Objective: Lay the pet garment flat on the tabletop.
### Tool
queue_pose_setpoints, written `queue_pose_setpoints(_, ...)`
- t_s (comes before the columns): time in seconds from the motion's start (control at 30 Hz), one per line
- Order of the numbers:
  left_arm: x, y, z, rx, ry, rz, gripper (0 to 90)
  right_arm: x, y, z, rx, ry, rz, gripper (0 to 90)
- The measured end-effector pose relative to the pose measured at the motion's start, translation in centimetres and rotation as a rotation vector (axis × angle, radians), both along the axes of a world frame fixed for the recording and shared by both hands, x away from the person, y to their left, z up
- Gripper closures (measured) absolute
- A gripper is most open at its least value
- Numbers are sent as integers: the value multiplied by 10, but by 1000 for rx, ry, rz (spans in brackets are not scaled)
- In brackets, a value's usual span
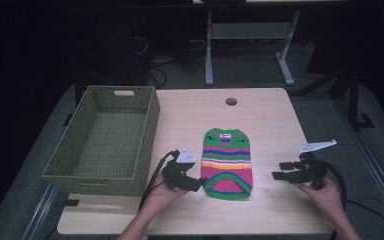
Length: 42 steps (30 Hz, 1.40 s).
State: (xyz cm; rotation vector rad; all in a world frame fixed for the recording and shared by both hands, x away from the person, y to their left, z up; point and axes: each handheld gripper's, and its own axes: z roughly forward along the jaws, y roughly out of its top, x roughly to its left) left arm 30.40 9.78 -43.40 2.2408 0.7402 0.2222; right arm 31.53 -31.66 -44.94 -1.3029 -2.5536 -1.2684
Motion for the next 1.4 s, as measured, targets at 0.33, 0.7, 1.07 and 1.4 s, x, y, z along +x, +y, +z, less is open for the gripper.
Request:
queue_pose_setpoints(0.33,-11,9,-1,1,-1,3,265,-18,-11,-6,4,-15,-17,350)
queue_pose_setpoints(0.7,-17,24,-4,-9,1,31,243,-35,-21,-8,34,-20,-40,350)
queue_pose_setpoints(1.07,-32,36,-5,-31,-2,37,241,-53,-29,-12,29,-31,-59,340)
queue_pose_setpoints(1.4,-46,40,-11,-86,2,38,236,-69,-36,-11,78,-62,-93,328)
